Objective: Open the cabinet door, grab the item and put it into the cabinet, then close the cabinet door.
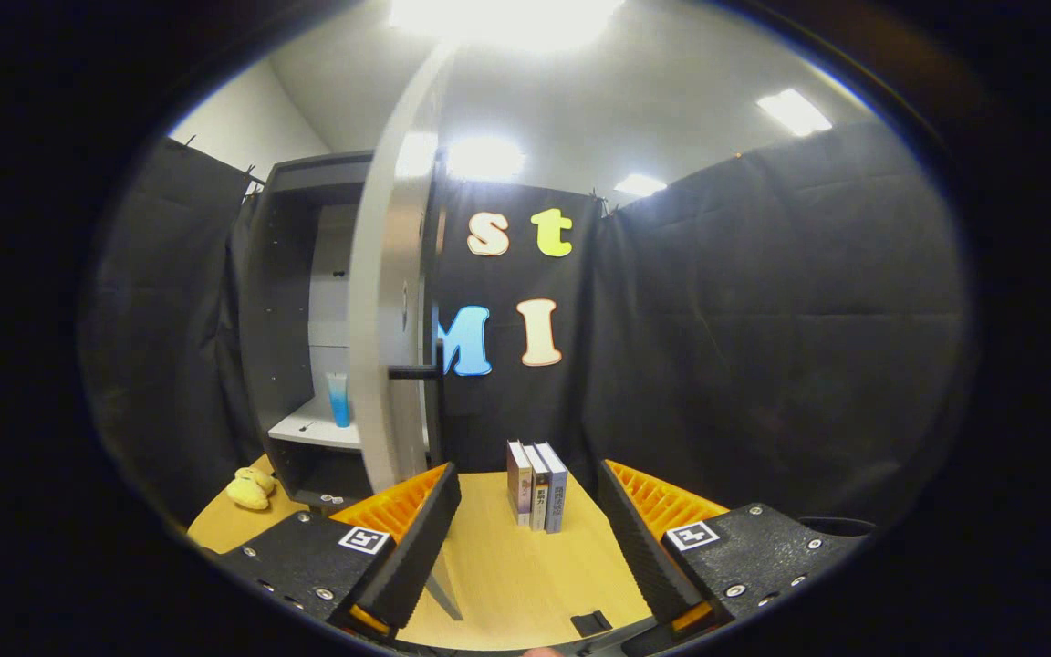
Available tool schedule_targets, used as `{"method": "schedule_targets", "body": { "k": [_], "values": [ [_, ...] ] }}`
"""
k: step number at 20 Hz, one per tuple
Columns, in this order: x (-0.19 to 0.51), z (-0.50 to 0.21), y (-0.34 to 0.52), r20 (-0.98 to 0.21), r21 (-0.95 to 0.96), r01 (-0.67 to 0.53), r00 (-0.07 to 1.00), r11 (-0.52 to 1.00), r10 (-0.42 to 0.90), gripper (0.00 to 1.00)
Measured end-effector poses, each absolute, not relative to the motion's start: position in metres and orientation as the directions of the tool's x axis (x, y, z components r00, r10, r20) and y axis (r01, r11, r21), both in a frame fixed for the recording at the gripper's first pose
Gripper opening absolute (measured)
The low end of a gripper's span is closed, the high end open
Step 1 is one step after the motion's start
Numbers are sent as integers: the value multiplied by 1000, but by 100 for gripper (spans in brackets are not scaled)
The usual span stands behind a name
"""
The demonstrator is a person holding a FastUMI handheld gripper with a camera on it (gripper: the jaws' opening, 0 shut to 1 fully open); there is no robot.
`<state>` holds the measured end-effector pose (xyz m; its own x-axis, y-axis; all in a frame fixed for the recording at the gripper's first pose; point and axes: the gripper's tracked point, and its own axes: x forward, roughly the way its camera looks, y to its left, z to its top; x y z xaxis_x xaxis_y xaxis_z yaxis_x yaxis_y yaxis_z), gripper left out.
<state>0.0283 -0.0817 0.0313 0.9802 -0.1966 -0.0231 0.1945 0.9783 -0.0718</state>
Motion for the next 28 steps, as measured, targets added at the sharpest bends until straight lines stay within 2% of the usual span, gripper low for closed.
{"method": "schedule_targets", "body": {
  "k": [5, 11, 17, 28],
  "values": [
    [69, 20, -74, -50, -33, 30, 998, 999, -31, 94],
    [73, 18, -61, -72, 86, -108, 991, 990, 114, 92],
    [68, 16, -4, -71, 76, -231, 969, 970, 236, 94],
    [93, 7, 124, -93, 126, -254, 959, 959, 267, 94]
  ]
}}
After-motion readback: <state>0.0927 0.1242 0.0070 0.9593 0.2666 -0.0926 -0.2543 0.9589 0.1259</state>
